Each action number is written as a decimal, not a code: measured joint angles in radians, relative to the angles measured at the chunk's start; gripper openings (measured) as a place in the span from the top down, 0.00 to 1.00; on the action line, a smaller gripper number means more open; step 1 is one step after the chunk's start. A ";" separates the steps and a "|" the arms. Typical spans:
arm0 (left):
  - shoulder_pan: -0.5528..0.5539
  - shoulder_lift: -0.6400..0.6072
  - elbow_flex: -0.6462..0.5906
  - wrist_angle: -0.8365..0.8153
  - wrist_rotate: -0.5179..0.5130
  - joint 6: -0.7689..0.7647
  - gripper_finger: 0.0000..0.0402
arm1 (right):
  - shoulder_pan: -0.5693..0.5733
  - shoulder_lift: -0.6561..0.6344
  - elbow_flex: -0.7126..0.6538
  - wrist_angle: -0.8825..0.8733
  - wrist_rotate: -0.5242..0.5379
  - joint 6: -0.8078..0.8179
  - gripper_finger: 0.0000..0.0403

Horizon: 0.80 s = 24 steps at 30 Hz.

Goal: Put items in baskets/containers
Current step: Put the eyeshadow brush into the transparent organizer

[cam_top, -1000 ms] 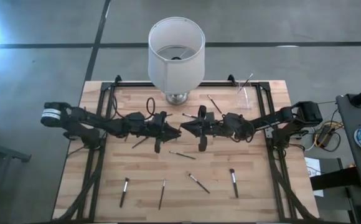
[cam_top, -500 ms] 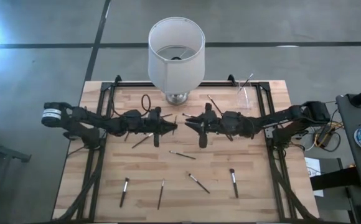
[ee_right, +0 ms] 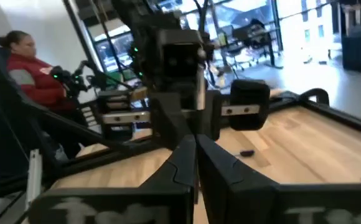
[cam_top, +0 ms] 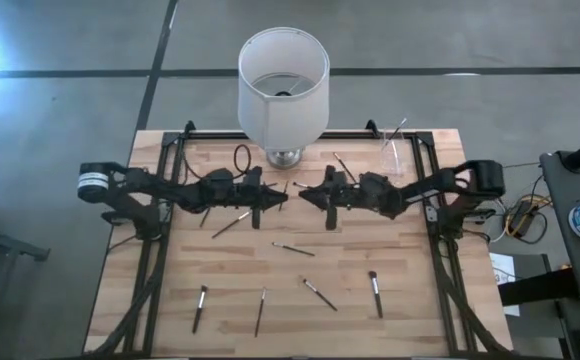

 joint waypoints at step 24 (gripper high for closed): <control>0.007 0.062 0.063 0.031 0.107 -0.009 0.97 | -0.018 0.006 0.127 -0.121 -0.047 -0.012 0.56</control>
